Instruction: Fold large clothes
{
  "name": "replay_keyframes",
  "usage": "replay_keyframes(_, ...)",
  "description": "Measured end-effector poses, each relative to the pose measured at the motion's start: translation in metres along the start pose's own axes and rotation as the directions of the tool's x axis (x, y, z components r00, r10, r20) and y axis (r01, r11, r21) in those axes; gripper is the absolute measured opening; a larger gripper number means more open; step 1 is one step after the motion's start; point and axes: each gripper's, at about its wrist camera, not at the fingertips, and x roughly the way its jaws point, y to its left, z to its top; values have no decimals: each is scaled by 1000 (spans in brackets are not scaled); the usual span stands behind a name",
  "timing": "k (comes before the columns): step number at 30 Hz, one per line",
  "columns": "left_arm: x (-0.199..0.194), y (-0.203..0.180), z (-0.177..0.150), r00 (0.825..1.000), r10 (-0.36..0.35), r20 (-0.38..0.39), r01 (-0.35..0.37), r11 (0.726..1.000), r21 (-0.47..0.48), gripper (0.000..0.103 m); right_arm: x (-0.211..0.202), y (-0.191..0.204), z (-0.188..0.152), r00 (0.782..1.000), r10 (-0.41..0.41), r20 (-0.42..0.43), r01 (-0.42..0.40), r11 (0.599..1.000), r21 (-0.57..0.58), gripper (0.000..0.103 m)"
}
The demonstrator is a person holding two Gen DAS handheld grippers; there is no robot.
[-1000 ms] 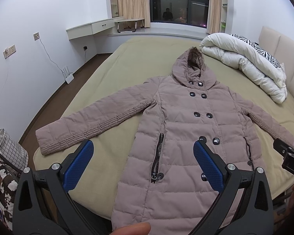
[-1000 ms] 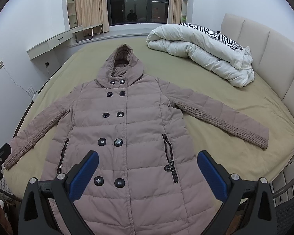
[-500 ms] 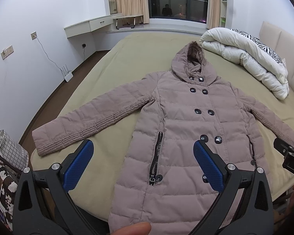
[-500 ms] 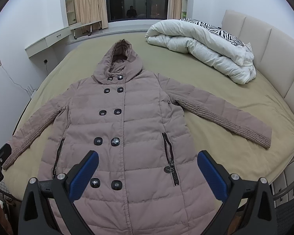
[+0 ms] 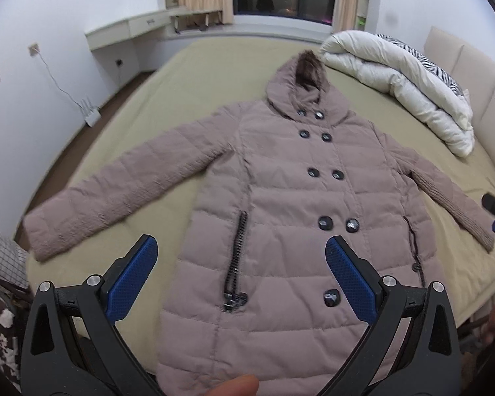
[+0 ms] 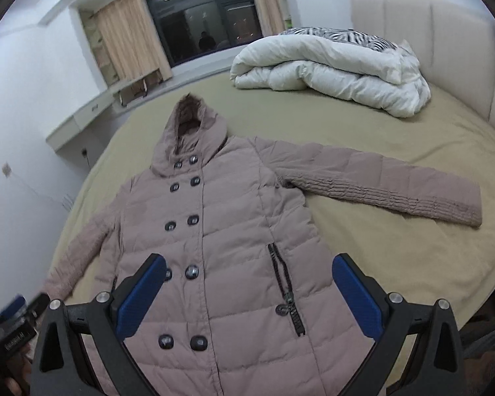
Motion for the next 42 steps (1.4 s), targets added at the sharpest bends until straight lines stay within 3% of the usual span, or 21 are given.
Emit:
replay_keyframes(2,21,1,-2,993,-103,-52,100,993,-57,103,8,-54,10,999,37,33,-41,988,148,103)
replay_keyframes(4,37,-3,-5,987,-153,-56,149,986,-76,103,23,-125,17,998,44,55,-59,943,327,102)
replay_keyframes(6,49,-13,-5,984,-173,-34,171,984,-54,103,41,-194,20,998,21,56,-46,875,483,86)
replay_keyframes(7,55,-19,-5,985,-173,-15,172,984,-46,103,50,-227,19,999,16,46,-39,830,557,83)
replay_keyframes(9,69,-29,-1,986,-164,-25,163,986,-42,103,62,-280,14,998,6,66,-49,744,667,82)
replay_keyframes(12,103,-41,11,979,-131,-156,123,991,-60,103,82,-348,2,997,-72,30,21,616,788,83)
replay_keyframes(14,111,-44,18,985,-129,-118,119,989,-85,103,93,-384,-8,996,-81,48,1,523,852,80)
replay_keyframes(16,119,-49,25,982,-159,-104,150,985,-89,103,93,-401,-6,990,-106,98,-35,485,874,81)
replay_keyframes(18,131,-58,31,971,-211,-116,200,975,-97,103,94,-408,6,981,-155,112,-20,498,867,80)
replay_keyframes(19,137,-62,34,964,-239,-116,227,968,-102,100,96,-410,16,978,-178,107,0,517,856,73)
replay_keyframes(21,144,-68,40,950,-287,-119,276,955,-107,96,100,-408,37,975,-213,70,64,565,823,32)
replay_keyframes(23,153,-71,47,940,-322,-111,308,943,-126,96,100,-389,62,974,-211,83,76,648,758,22)
replay_keyframes(26,164,-62,57,918,-383,-98,358,911,-205,96,102,-316,110,978,-156,135,54,826,561,19)
replay_keyframes(29,172,-42,70,908,-417,-52,386,877,-286,96,120,-215,150,988,-9,153,-40,947,318,19)
replay_keyframes(32,176,-17,82,904,-428,-5,402,853,-333,96,154,-114,164,980,170,104,-185,970,158,19)
replay_keyframes(34,181,0,88,900,-435,7,408,840,-358,96,182,-53,155,974,223,43,-226,971,81,21)
replay_keyframes(37,191,20,91,892,-453,3,419,824,-381,96,224,13,123,971,231,-57,-231,973,7,32)
replay_keyframes(39,198,27,89,881,-473,-6,432,810,-396,96,253,37,97,957,262,-121,-261,965,29,70)
replay_keyframes(41,208,31,88,875,-484,-21,433,801,-414,96,266,50,73,936,320,-148,-312,947,73,93)
replay_keyframes(42,213,31,90,872,-489,-25,435,797,-420,96,263,51,62,928,339,-153,-329,940,88,96)
